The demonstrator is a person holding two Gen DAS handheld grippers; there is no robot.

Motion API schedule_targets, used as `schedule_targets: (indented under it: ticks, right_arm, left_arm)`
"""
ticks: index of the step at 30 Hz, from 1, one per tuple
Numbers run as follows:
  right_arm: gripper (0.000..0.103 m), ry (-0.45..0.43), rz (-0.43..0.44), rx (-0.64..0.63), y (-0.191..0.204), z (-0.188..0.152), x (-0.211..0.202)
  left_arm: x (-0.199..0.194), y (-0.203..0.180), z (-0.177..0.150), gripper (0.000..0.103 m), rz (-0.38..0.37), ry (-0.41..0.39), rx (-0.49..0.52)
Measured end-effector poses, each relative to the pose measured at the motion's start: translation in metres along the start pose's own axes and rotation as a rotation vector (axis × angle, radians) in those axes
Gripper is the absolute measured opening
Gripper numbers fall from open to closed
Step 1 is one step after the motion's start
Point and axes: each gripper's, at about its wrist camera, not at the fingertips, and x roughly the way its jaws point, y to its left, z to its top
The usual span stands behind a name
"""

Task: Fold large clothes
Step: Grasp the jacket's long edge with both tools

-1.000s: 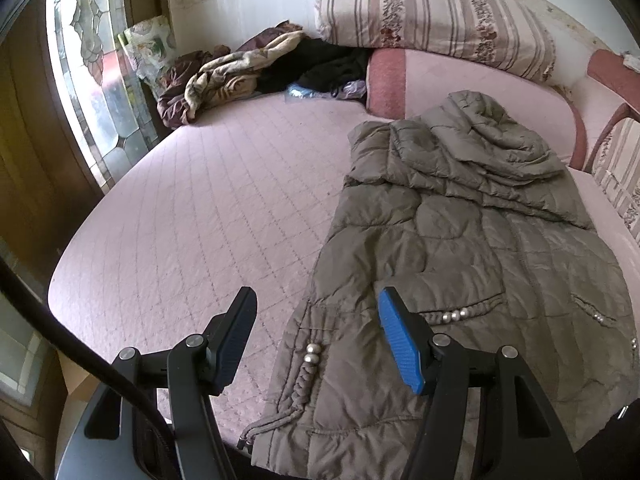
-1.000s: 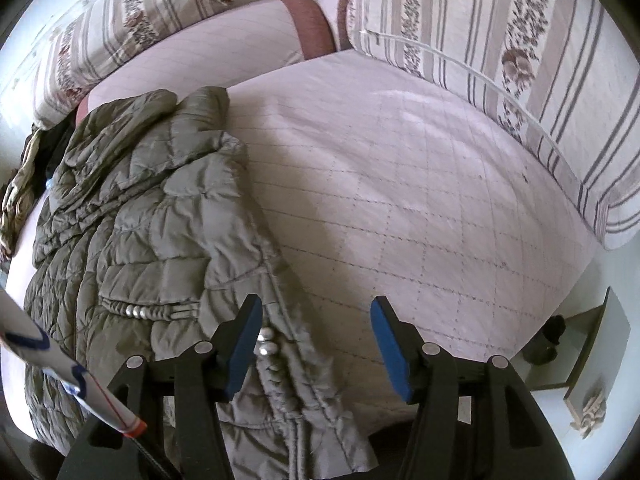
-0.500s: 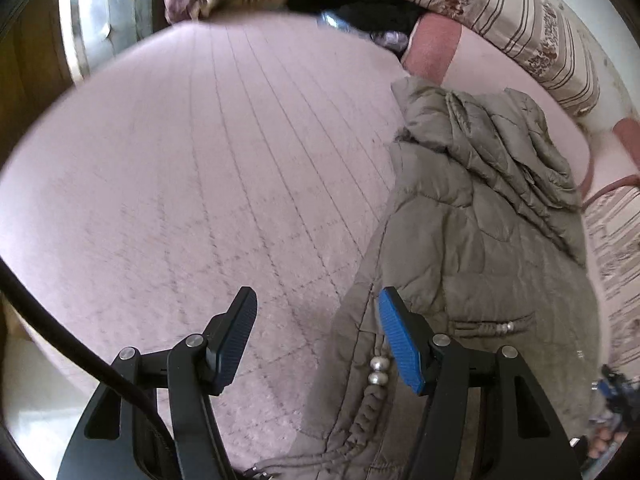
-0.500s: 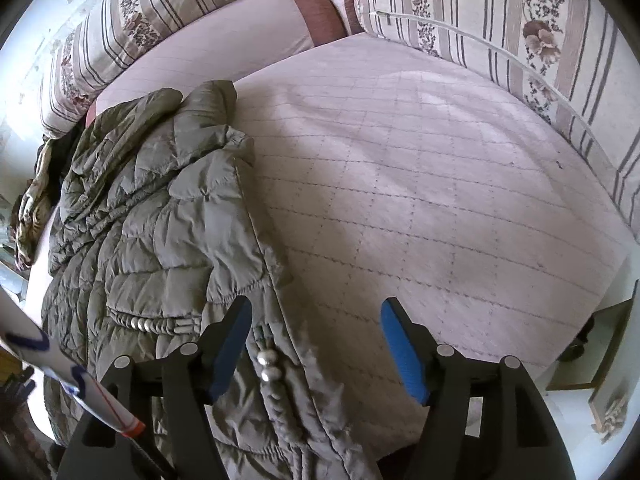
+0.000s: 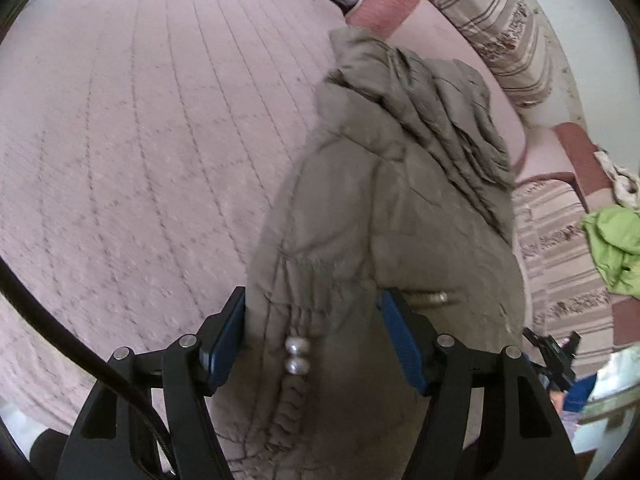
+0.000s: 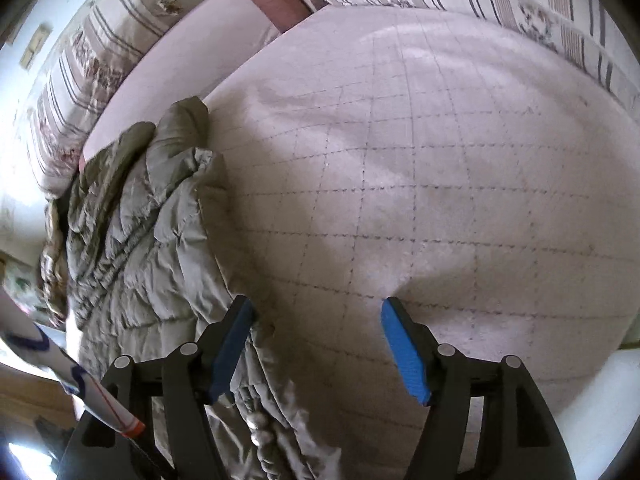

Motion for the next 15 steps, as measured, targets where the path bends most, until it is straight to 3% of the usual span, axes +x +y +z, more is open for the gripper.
schedule_targets:
  ticks: [2,6,15]
  right_arm:
    - [0.073,0.023,0.037,-0.001,0.002,-0.001,0.001]
    - [0.073,0.084,0.093,-0.024,0.008,-0.01,0.003]
    - [0.073,0.223,0.146,-0.123,0.022,-0.052,-0.005]
  left_arm:
    - [-0.001,0.005,-0.003,0.066,-0.065,0.02,-0.027]
    - [-0.005,0.014,-0.009,0.066,-0.125,0.033,-0.075]
    - [-0.013,0.01,-0.038,0.066,-0.143,0.034,-0.014]
